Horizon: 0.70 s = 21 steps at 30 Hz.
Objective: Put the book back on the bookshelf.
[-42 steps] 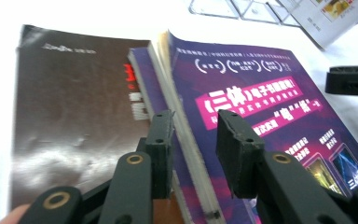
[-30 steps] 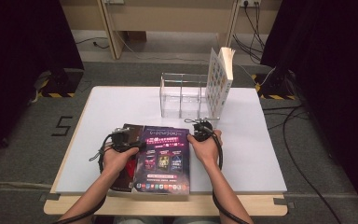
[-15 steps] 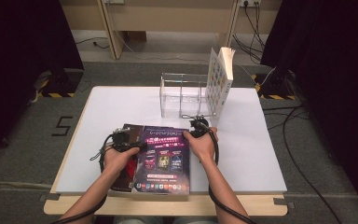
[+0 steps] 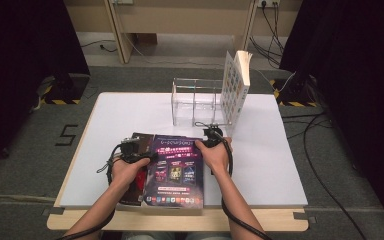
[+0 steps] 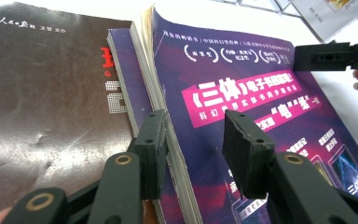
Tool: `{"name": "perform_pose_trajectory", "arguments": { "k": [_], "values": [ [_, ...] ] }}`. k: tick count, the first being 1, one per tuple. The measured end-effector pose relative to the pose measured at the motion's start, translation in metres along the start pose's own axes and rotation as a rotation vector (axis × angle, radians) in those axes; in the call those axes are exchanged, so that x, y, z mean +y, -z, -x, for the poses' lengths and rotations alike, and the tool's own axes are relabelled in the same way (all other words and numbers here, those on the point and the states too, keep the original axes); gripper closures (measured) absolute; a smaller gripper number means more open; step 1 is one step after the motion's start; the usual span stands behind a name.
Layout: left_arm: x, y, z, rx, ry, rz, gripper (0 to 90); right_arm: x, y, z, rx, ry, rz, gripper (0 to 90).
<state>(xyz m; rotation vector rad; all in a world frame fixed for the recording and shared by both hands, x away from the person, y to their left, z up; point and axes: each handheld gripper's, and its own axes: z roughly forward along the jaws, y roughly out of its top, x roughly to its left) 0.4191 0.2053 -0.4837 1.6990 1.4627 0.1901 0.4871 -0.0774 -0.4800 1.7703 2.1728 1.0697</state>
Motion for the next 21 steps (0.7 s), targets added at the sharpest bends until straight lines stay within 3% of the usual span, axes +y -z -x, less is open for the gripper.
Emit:
{"name": "perform_pose_trajectory", "arguments": {
  "k": [6,21],
  "values": [
    [0.0035,0.0052,0.0015,-0.026,0.022,0.017,60.5,0.0005,-0.0005,0.0007,0.005,-0.005,-0.001,51.2],
    [0.0026,0.0058,0.0003,-0.037,0.039,-0.011,64.8,0.003,-0.0021,-0.0001,0.0,-0.007,-0.009,49.1]
  ]
}}
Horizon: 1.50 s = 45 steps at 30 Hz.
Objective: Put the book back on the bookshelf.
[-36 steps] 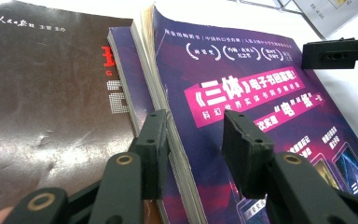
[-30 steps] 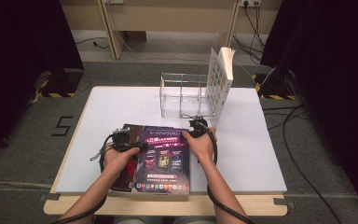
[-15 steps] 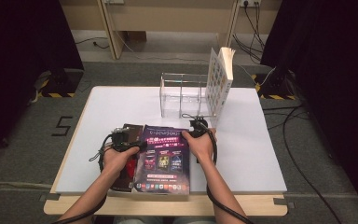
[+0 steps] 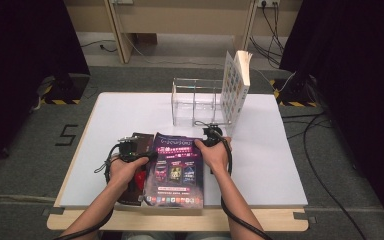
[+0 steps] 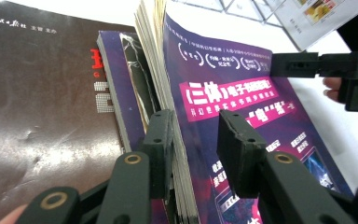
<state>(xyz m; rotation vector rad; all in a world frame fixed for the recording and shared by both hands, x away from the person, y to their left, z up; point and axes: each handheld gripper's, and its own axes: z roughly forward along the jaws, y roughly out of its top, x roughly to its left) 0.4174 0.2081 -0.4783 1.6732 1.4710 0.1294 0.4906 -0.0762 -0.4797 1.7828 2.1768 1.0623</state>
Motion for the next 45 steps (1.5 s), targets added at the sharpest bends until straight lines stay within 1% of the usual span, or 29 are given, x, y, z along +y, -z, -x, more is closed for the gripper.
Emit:
{"name": "perform_pose_trajectory", "arguments": {
  "k": [1,2,3,4,7,10,14,17,19,22,23,26,27,30,31,36,37,38,39,43,45],
  "values": [
    [-0.002,-0.002,-0.004,0.012,0.009,-0.012,65.0,0.0,0.0,0.0,0.002,0.001,0.0,49.0],
    [-0.002,-0.002,-0.004,0.012,0.009,-0.012,65.9,0.0,0.0,0.0,0.002,0.001,0.0,49.0],
    [-0.003,-0.003,-0.005,0.019,-0.003,-0.011,66.3,0.0,0.0,0.0,0.004,-0.005,-0.001,48.7],
    [-0.003,-0.003,-0.004,0.019,-0.004,-0.005,66.6,0.0,-0.001,0.001,0.006,-0.007,0.0,48.5],
    [-0.003,-0.001,-0.002,0.015,-0.003,-0.005,67.0,0.0,-0.001,0.001,0.009,-0.012,0.003,48.2],
    [-0.005,0.0,-0.002,-0.006,0.018,-0.012,68.0,0.0,-0.001,0.001,0.003,-0.011,0.007,48.1],
    [-0.005,-0.001,-0.003,-0.005,0.027,-0.016,68.4,0.0,-0.001,0.001,-0.001,-0.01,0.01,48.2],
    [-0.006,-0.003,-0.006,-0.006,0.041,-0.025,68.3,0.0,-0.002,0.001,0.007,-0.022,0.011,48.2],
    [-0.006,-0.003,-0.006,-0.003,0.035,-0.028,68.7,0.001,-0.002,0.003,0.02,-0.034,0.0,48.1],
    [-0.006,-0.003,-0.006,0.0,0.034,-0.031,69.0,0.002,-0.002,0.005,0.028,-0.04,-0.001,48.0],
    [-0.006,-0.003,-0.006,0.005,0.027,-0.031,69.0,0.002,-0.003,0.005,0.029,-0.039,0.0,48.0],
    [-0.005,-0.003,-0.005,0.007,0.027,-0.034,69.2,0.001,-0.003,0.006,0.033,-0.043,-0.001,47.9],
    [-0.005,-0.004,-0.005,0.007,0.03,-0.036,69.6,0.002,-0.003,0.007,0.042,-0.047,-0.002,47.8],
    [-0.005,-0.003,-0.005,0.007,0.034,-0.031,70.1,0.001,-0.003,0.007,0.045,-0.052,-0.002,47.9],
    [-0.006,-0.003,-0.004,0.011,0.025,-0.026,70.1,0.001,-0.003,0.008,0.046,-0.052,0.002,48.2],
    [-0.005,-0.004,-0.006,0.0,0.039,-0.024,70.7,0.0,-0.002,0.01,0.055,-0.064,0.007,50.1],
    [-0.005,-0.004,-0.006,-0.003,0.036,-0.024,70.7,0.0,0.0,0.011,0.056,-0.069,-0.007,50.8],
    [-0.005,-0.004,-0.006,-0.003,0.036,-0.024,70.8,0.0,0.0,0.011,0.056,-0.069,-0.007,50.8],
    [-0.006,-0.004,-0.006,-0.003,0.036,-0.024,70.8,0.0,0.001,0.011,0.059,-0.065,-0.019,50.9],
    [-0.006,-0.004,-0.005,0.004,0.028,-0.021,70.9,0.0,0.002,0.012,0.066,-0.066,-0.03,50.8],
    [-0.006,-0.004,-0.004,0.007,0.026,-0.018,71.1,0.0,0.002,0.013,0.074,-0.083,-0.03,50.9]
  ]
}}
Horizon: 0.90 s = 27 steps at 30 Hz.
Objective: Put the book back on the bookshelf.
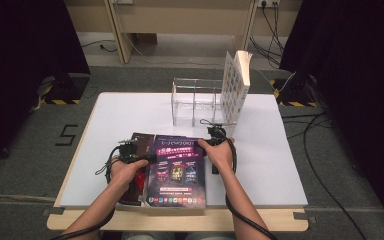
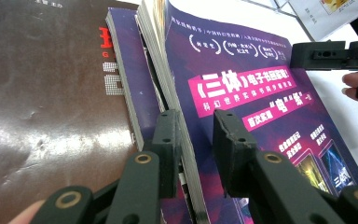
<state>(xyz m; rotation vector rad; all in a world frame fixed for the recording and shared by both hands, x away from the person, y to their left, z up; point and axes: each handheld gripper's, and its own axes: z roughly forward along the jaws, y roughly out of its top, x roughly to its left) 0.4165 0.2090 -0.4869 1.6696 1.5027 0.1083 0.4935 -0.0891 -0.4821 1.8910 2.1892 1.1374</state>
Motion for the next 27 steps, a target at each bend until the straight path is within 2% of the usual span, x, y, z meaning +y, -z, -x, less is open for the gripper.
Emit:
{"name": "perform_pose_trajectory", "arguments": {
  "k": [2,8,13,14,17,19,21,23,25,27],
  "values": [
    [0.0002,0.0005,0.0009,0.002,-0.009,0.003,71.7,-0.0002,0.0002,-0.0005,-0.002,-0.012,-0.001,51.1],
    [0.0013,0.0023,0.0014,-0.015,-0.002,0.017,76.8,0.0008,0.0012,0.0012,0.009,-0.025,-0.014,51.5],
    [0.0021,0.0029,0.0008,-0.034,0.016,0.021,78.6,0.0019,0.0006,0.0022,0.013,-0.025,-0.014,50.1],
    [0.0024,0.0031,0.0019,-0.034,0.01,0.022,80.1,0.0013,0.0006,0.0018,0.019,-0.048,-0.011,49.4],
    [0.0021,0.0038,0.0045,-0.047,-0.018,0.035,81.9,0.0012,0.0006,0.0031,0.023,-0.057,-0.01,50.8],
    [0.0007,0.0038,0.0028,-0.06,-0.022,0.045,82.8,0.0015,0.0011,0.0048,0.019,-0.055,-0.018,54.8],
    [0.0002,0.0038,0.0031,-0.058,-0.031,0.047,82.9,0.0015,0.0015,0.0065,0.025,-0.057,-0.019,57.0],
    [-0.0004,0.0026,0.0053,-0.029,-0.061,0.039,82.8,0.0013,0.0021,0.0082,0.032,-0.061,-0.018,58.2],
    [0.0013,0.0023,0.0045,-0.032,-0.044,0.026,82.8,0.0014,0.0023,0.0079,0.028,-0.062,-0.018,59.1],
    [0.0029,0.002,0.0048,-0.029,-0.043,0.014,82.7,0.0026,0.0024,0.0085,0.032,-0.077,-0.025,59.8]
  ]
}}
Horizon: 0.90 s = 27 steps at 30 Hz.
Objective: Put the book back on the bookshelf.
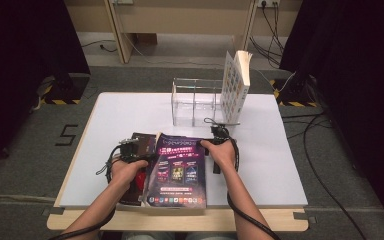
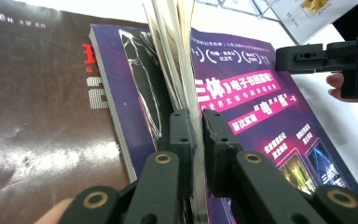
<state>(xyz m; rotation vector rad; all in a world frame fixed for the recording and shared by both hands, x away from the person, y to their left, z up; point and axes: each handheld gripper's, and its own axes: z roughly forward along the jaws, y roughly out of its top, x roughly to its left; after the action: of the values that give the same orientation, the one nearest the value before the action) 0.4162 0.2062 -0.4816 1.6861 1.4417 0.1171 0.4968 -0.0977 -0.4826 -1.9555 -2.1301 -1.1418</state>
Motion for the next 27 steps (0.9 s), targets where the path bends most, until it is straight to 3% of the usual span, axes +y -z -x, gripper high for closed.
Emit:
{"name": "perform_pose_trajectory", "arguments": {
  "k": [9,12,13,19,20,25,27],
  "values": [
    [-0.001,0.0,-0.002,-0.008,0.032,0.01,82.8,-0.001,0.002,0.003,0.014,-0.031,-0.006,63.0],
    [-0.001,-0.001,-0.003,-0.012,0.039,0.006,82.7,-0.002,0.004,0.007,0.046,-0.049,-0.013,65.2],
    [-0.001,-0.001,-0.002,-0.01,0.038,0.006,82.7,-0.003,0.007,0.009,0.073,-0.083,-0.011,66.0],
    [-0.001,-0.001,-0.003,-0.012,0.044,0.006,82.5,-0.001,0.009,0.008,0.077,-0.08,-0.019,66.2],
    [-0.001,-0.001,-0.004,-0.016,0.053,0.004,82.2,-0.001,0.01,0.007,0.11,-0.088,-0.05,65.2],
    [-0.002,-0.001,-0.004,-0.015,0.047,0.011,82.0,-0.003,0.007,0.003,0.069,-0.039,-0.054,61.6],
    [-0.001,-0.001,-0.004,-0.014,0.045,0.01,81.9,-0.004,0.006,0.004,0.065,-0.042,-0.057,61.8]
  ]
}}
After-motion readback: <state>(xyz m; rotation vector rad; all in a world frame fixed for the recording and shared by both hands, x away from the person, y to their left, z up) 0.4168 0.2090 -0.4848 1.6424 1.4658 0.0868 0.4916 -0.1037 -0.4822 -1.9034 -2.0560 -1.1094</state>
